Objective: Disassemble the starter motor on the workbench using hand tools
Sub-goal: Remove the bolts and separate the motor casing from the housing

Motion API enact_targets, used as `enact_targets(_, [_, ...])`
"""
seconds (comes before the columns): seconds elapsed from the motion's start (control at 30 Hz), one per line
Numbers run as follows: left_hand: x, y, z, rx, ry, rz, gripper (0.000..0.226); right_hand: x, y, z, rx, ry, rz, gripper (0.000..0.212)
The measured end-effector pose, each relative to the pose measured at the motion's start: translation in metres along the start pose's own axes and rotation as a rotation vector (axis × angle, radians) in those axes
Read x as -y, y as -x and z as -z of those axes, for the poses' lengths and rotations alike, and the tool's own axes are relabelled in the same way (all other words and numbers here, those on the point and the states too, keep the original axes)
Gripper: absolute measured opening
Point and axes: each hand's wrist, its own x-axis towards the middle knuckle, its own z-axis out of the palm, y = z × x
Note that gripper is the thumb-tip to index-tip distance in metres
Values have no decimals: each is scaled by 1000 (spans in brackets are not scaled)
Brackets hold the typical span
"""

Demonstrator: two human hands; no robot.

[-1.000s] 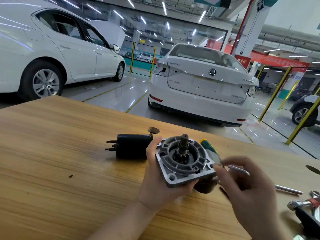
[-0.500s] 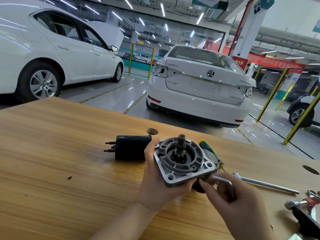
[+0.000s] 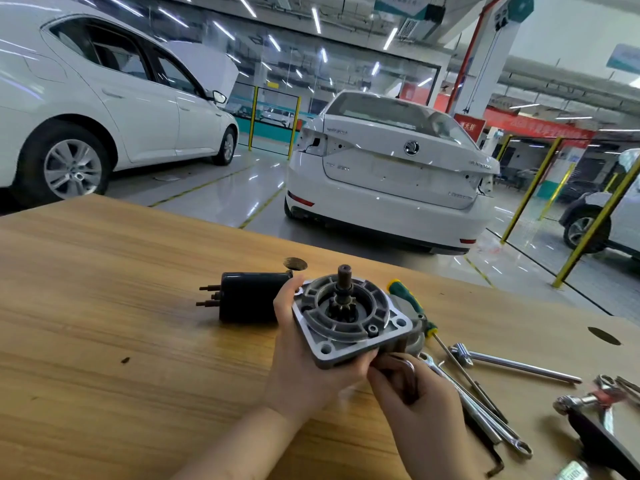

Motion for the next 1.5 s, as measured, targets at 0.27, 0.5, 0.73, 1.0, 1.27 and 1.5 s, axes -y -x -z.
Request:
enact_targets(0.27, [3, 0, 1, 4, 15, 1, 90, 3, 4, -3, -8, -62, -37, 41])
enact_targets(0.5, [5, 0, 3, 33, 11, -30, 93, 1, 6, -4, -24, -93, -28, 37])
enact_targets(0.73, [7, 0, 4, 45, 6, -40, 98, 0, 7, -6, -78, -154, 10, 43])
enact_targets(1.0, [5, 1, 5, 67, 11, -14, 97, -4, 10, 17, -4, -222, 55, 30])
enact_targets(1.27, [5, 3, 5, 70, 30, -25, 98, 45, -32, 33, 157, 38, 161, 14])
enact_targets(1.5, [6, 4, 5, 86, 33, -28, 97, 45, -25, 30, 124, 171, 212, 11])
